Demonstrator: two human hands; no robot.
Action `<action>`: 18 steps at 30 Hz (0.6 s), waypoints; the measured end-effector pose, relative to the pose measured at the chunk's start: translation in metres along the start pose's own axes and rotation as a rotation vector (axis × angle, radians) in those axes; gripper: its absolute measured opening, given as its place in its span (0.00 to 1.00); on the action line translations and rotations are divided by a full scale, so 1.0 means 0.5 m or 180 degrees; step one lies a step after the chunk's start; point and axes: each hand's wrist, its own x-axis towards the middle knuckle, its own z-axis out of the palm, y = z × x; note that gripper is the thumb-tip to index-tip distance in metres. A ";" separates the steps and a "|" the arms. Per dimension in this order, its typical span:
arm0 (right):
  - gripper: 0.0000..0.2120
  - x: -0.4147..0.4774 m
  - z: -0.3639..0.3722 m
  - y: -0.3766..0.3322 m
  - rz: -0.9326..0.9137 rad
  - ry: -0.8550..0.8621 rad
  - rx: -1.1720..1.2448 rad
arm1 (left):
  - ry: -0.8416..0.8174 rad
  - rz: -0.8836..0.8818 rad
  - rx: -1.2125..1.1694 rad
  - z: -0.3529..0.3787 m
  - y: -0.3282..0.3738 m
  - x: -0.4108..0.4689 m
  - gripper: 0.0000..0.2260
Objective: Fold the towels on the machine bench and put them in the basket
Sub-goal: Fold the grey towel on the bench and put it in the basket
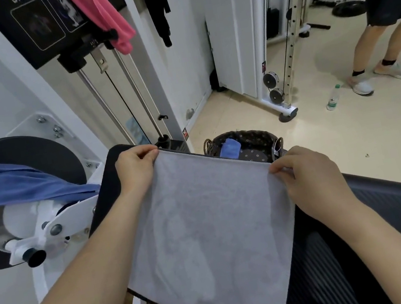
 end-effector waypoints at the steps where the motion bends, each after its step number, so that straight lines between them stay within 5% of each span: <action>1: 0.10 0.000 0.004 0.000 -0.0027 0.0091 -0.0062 | 0.0003 0.0019 -0.0004 0.002 0.001 0.002 0.06; 10: 0.11 -0.067 0.014 -0.046 -0.0732 0.0581 -0.0991 | -0.0067 -0.0009 -0.0149 -0.038 0.016 -0.036 0.13; 13: 0.16 -0.146 0.040 -0.075 -0.1550 0.0342 -0.0997 | -0.0069 -0.0235 -0.0335 -0.100 -0.026 -0.139 0.12; 18: 0.07 -0.298 0.122 -0.081 -0.2403 -0.0614 -0.1064 | -0.0148 -0.0902 0.0131 -0.154 -0.190 -0.329 0.09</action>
